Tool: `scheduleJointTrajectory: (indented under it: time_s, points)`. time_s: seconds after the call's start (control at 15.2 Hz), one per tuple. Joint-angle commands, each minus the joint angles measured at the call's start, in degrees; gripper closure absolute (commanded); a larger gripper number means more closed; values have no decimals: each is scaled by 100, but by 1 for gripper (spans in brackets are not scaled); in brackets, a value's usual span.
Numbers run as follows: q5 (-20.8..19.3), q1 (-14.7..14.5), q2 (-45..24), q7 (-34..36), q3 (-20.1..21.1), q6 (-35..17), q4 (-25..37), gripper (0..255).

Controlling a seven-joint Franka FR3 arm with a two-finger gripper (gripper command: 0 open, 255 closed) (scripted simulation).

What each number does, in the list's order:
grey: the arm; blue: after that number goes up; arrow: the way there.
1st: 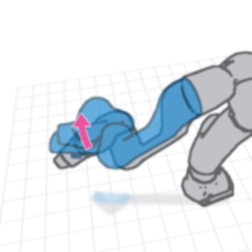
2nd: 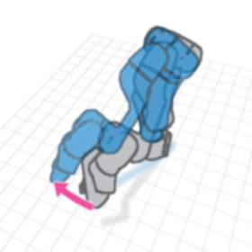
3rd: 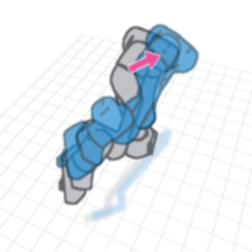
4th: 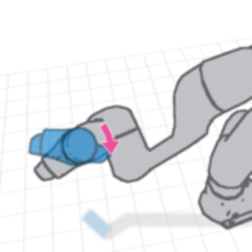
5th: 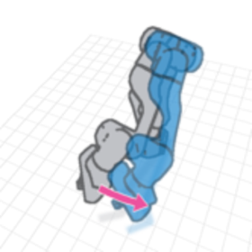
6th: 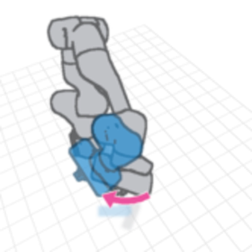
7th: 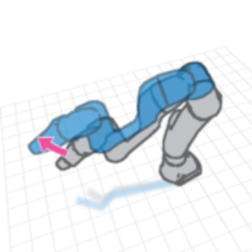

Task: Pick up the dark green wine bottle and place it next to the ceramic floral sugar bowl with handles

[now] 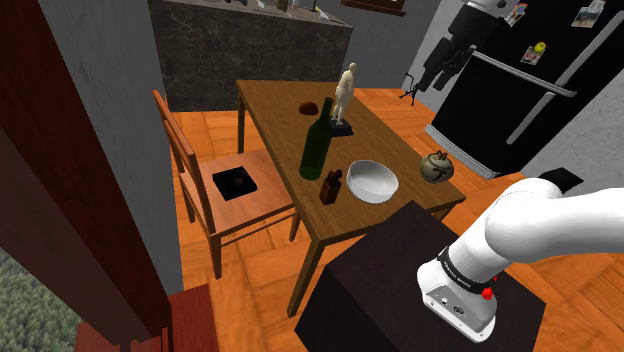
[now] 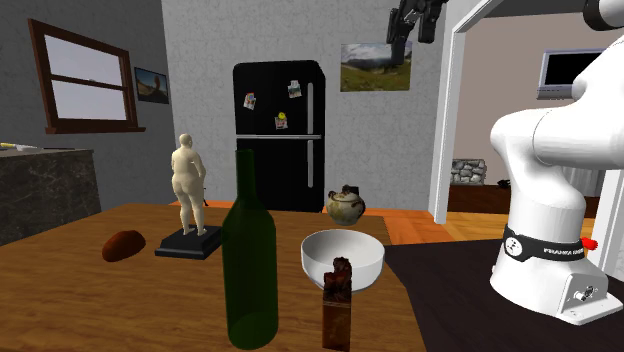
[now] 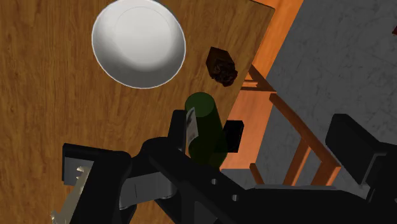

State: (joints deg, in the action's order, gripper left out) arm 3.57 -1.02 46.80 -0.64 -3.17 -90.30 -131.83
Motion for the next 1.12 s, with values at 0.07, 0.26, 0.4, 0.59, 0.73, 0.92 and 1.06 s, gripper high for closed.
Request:
scheduleJointTrajectory:
  time_s: [0.07,0.26,0.4,0.59,0.73,0.92,1.06]
  points:
    - [6,3,-156,53,41,-183,-15,0]
    - [13,17,-657,213,159,-714,-10,0]
    - [8,29,-1017,322,233,-1050,34,0]
    - [-18,54,-1587,490,337,-1522,164,0]
    - [-48,73,-1983,608,401,-1810,291,0]
    - [-116,105,-2596,793,487,-2198,541,0]
    - [-177,126,-3015,922,537,-2425,747,0]
